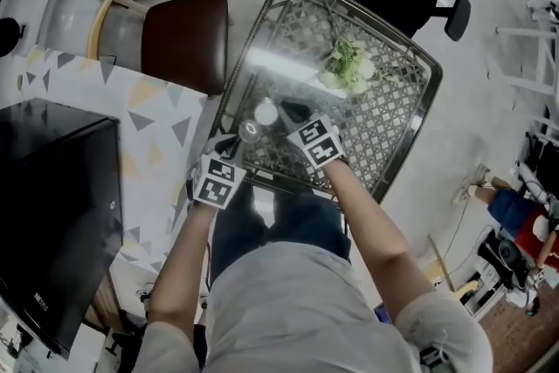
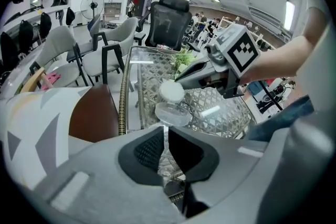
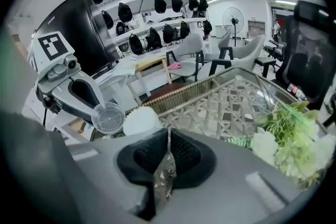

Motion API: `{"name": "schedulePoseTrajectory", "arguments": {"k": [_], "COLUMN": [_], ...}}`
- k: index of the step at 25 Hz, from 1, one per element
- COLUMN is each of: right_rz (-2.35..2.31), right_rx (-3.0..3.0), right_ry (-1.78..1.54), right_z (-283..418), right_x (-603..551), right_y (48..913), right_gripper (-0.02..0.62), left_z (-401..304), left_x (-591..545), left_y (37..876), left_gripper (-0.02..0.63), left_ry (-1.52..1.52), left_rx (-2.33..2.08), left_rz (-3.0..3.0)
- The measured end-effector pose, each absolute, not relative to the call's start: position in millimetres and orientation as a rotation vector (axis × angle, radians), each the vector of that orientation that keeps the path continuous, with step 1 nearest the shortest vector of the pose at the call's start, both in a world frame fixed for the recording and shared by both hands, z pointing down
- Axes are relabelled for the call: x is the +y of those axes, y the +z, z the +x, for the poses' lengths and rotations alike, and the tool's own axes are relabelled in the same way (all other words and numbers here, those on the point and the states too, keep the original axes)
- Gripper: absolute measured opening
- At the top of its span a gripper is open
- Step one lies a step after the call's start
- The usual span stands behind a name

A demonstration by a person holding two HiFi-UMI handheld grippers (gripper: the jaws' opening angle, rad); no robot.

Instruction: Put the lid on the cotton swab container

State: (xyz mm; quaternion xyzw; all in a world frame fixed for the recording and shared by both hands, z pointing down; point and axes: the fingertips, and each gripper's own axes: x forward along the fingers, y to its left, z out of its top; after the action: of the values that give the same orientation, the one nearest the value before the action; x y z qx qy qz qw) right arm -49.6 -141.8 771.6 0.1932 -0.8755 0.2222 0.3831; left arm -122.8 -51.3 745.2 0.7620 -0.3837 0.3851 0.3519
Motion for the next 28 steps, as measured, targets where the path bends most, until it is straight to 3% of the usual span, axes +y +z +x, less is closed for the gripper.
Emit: {"name": "schedulePoseTrajectory", "arguments": {"k": [12, 28], "right_rz": [0.434, 0.650], "right_rx": [-2.231, -2.178], "right_ry": [0.627, 0.725], "right_z": [-47.4, 45.9], "right_x": [-118.9, -100.6], "right_y": [777.5, 772.3], "right_gripper": [0.008, 0.008], "left_z": [-101.8, -63.0], "left_x": [-78.7, -114.5], "left_y": [719.2, 725.6], "left_gripper": [0.012, 0.011], "left_ry": [1.009, 1.142], "left_rx": [-0.984, -0.928], "left_rz": [2.067, 2.132]}}
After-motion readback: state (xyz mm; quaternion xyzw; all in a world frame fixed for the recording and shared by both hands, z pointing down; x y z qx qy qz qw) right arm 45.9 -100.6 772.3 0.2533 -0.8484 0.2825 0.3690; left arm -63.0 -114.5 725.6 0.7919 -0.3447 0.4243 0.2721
